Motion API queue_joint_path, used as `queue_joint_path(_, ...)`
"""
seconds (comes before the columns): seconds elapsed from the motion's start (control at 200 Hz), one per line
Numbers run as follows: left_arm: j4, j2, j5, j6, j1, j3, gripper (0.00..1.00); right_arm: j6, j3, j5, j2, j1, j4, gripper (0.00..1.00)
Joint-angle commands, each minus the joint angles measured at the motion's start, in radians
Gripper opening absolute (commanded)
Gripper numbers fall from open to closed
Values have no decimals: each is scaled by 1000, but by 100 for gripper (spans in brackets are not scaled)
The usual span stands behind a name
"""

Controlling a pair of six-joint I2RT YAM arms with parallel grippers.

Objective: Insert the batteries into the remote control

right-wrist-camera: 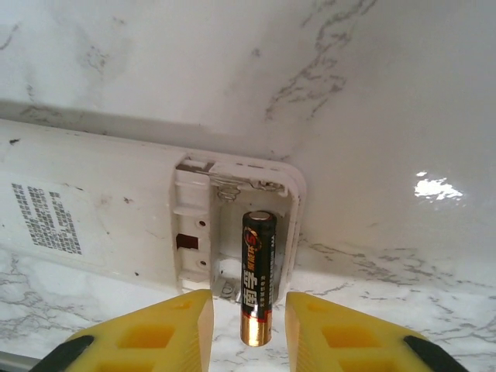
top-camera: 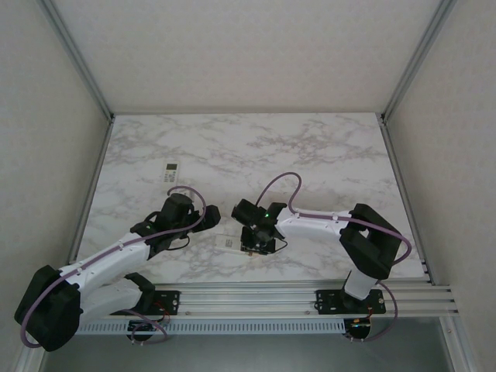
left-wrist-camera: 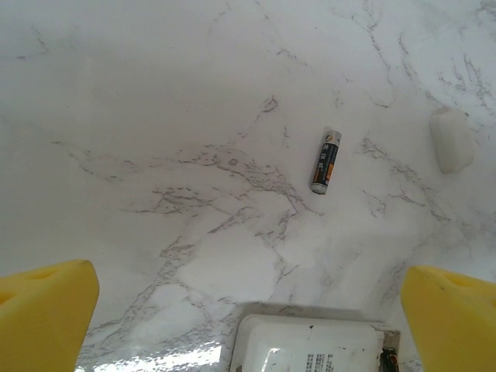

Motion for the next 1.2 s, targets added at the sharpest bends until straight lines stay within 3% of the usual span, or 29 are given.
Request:
queue_joint_path(0.0, 14, -14, 7, 1, 12, -10, 100, -22, 24, 44, -1, 5, -42, 29)
queue_joint_path(0.33, 22, -7, 8, 0, 11, -8, 100, -24, 18, 35, 27, 5, -9, 20)
queue_joint_path(0.761, 89, 30, 98, -56, 9, -79, 100, -16, 20, -6, 40, 5, 25, 15)
queue_joint_path(1.056, 180, 14, 169, -136, 2, -189, 99, 16, 1, -31, 38, 5, 62, 15)
queue_joint_path(1.197, 176, -12, 166, -143, 0, -198, 100, 19, 0, -33, 46, 6, 68, 23)
